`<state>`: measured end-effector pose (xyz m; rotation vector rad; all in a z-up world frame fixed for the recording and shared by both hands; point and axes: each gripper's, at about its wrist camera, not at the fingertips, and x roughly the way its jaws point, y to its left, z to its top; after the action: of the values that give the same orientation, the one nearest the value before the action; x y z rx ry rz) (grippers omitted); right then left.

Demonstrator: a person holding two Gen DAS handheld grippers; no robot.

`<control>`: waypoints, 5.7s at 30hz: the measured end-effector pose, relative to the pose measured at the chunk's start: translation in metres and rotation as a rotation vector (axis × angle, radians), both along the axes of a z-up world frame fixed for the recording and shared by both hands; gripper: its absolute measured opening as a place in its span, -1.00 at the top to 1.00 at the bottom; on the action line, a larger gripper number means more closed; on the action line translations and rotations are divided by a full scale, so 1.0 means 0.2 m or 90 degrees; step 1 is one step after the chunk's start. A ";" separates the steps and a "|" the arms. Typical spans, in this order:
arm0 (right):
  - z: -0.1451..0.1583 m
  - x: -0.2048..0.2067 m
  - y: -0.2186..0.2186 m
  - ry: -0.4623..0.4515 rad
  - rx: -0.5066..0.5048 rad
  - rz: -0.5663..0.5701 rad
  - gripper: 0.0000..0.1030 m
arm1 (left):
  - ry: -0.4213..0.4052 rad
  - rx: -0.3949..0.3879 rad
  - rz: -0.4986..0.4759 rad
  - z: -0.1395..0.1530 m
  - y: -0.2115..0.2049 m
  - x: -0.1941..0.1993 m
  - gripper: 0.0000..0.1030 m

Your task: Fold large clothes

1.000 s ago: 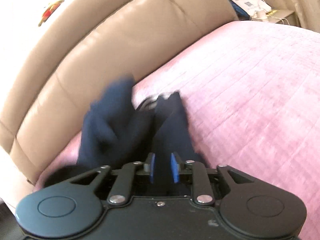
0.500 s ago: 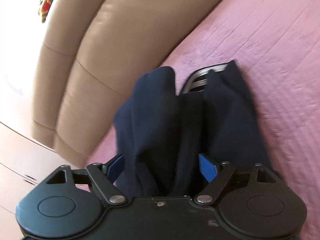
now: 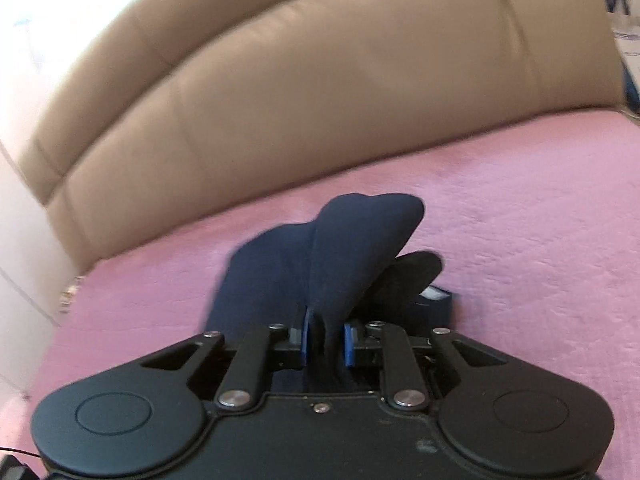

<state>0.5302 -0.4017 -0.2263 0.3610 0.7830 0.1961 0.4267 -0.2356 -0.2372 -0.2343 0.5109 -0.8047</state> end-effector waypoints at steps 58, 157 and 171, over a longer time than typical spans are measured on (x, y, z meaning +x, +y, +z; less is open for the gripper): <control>-0.32 0.37 0.44 0.001 -0.280 -0.076 1.00 | 0.088 0.131 -0.063 -0.23 0.59 -0.08 0.94; 0.05 -1.11 0.78 0.034 0.126 0.029 0.09 | 0.281 -0.096 0.151 0.08 1.16 -0.35 -0.29; -0.03 -1.47 0.95 0.124 0.081 -0.013 -0.51 | 0.400 -0.045 0.296 -0.14 1.53 -0.98 -0.50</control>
<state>0.2370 -0.2122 -0.2319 0.5134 0.9602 0.1935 0.2300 0.0700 -0.2647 -0.6553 0.9731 -0.2786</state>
